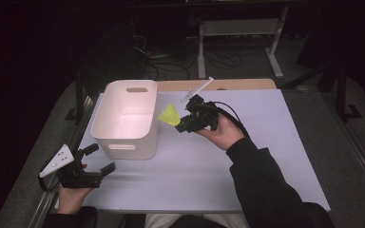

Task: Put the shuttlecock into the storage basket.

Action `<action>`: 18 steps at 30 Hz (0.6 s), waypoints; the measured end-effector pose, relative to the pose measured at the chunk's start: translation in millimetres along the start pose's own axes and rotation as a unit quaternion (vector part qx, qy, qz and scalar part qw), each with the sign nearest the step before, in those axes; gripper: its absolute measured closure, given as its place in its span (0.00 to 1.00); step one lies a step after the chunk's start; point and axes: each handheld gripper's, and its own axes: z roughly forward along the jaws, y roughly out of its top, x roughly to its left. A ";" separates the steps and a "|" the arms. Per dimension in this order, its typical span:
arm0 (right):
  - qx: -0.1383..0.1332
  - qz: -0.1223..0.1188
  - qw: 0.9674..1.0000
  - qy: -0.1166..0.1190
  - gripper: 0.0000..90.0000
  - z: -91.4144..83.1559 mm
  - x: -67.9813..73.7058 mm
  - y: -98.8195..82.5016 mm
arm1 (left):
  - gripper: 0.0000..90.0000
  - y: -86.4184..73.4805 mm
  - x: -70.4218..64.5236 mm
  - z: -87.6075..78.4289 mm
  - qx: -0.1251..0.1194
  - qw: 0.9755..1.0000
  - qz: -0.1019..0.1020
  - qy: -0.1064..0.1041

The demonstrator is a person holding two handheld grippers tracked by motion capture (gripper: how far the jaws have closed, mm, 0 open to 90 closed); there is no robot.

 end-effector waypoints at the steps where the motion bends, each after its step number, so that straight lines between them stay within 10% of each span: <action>1: -0.001 -0.004 1.000 0.000 0.70 -0.8 0.0 1.3 | 0.00 0.0 0.0 0.0 0.000 1.000 0.000 0.000; 18: -0.001 -0.018 1.000 -0.006 0.70 -9.7 3.6 17.5 | 0.00 0.0 0.0 -0.1 -0.001 1.000 -0.001 0.000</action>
